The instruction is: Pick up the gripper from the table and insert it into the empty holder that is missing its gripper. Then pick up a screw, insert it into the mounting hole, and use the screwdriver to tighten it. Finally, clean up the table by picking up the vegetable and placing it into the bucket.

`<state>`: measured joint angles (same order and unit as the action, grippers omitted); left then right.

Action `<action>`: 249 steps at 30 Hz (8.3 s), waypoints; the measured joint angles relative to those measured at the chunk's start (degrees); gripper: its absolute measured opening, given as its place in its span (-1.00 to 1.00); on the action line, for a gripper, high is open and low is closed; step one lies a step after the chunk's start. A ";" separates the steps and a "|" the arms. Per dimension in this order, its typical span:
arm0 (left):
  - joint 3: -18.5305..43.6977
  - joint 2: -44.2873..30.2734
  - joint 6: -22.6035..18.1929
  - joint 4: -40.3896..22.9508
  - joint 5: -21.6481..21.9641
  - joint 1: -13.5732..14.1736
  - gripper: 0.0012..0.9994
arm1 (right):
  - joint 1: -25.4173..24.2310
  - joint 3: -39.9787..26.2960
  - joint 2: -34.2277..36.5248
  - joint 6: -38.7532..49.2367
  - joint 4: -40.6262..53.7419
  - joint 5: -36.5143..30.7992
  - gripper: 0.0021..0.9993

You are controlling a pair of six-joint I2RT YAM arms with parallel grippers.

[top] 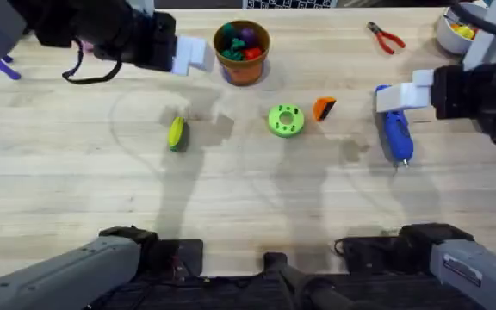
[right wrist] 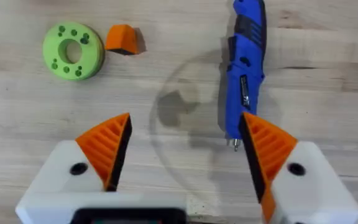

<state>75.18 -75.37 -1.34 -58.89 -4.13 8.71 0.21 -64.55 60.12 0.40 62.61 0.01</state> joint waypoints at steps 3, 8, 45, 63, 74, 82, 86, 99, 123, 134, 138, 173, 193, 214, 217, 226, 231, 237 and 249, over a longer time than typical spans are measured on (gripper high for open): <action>0.00 0.00 -0.44 -1.09 0.82 0.00 0.97 | 0.00 0.00 0.00 0.00 0.00 0.00 0.99; 0.00 0.00 -0.76 3.05 0.95 0.00 0.97 | 0.00 0.00 -0.01 0.01 0.01 0.00 0.99; -32.35 27.82 -2.95 40.74 -5.07 -3.99 0.97 | 0.00 0.00 0.00 0.00 0.00 0.00 0.99; -60.58 60.34 -2.97 50.60 -18.61 -7.04 0.97 | 0.00 0.00 -0.02 0.00 0.02 0.00 0.99; -71.29 71.84 -2.95 55.43 -20.27 -7.04 0.97 | 0.00 0.00 0.00 0.00 0.02 0.02 0.99; -74.40 73.61 -2.97 64.29 -24.13 -7.04 0.97 | 0.00 0.00 0.00 0.00 0.02 0.00 0.99; -74.40 74.70 -2.97 64.62 -26.99 -7.04 0.97 | 0.00 0.00 0.00 0.00 0.02 0.00 0.99; -74.40 75.07 -2.99 64.80 -33.84 -10.56 0.97 | 0.00 0.00 0.00 0.00 0.01 0.00 0.99; -74.27 75.08 -14.65 50.72 -65.45 -10.75 0.97 | 0.00 0.00 -0.02 0.00 0.02 0.00 0.99; -74.29 75.08 -4.62 51.93 -59.60 -10.75 0.97 | 0.00 0.00 0.00 0.00 0.02 0.00 0.99; -74.29 75.08 -1.99 52.26 -57.45 -10.75 0.97 | 0.00 0.00 0.00 0.00 0.01 0.00 0.99; -74.29 75.08 -0.09 52.17 -57.76 -10.78 0.97 | 0.00 0.00 -0.02 0.00 0.02 0.00 0.99; -74.29 75.08 -0.09 52.17 -57.76 -10.75 0.97 | 0.00 0.00 0.00 0.00 0.02 0.00 0.99; -74.29 75.07 -0.07 52.17 -57.76 -10.77 0.97 | 0.00 0.00 -0.01 0.00 0.07 0.02 0.99; -74.29 75.06 -0.07 52.17 -57.76 -10.75 0.97 | 0.00 0.00 0.00 0.00 0.21 0.02 0.99; -74.29 75.08 -0.07 52.17 -57.76 -10.75 0.97 | 0.71 -2.54 3.02 0.00 3.34 0.02 0.99; -74.29 75.08 -0.07 52.17 -57.77 -10.75 0.97 | 3.42 -11.28 12.77 -0.42 6.05 -0.02 0.99; -74.29 75.08 -0.07 52.17 -57.77 -10.77 0.97 | 9.95 -18.11 22.78 -1.24 4.23 0.00 0.99; -74.29 75.08 -0.04 52.17 -57.78 -10.75 0.97 | 13.51 -18.23 37.03 -5.35 -0.35 0.00 0.99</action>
<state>0.89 -0.30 -1.39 -6.72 -61.91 -2.04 13.72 -82.78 97.15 -4.95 62.26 0.01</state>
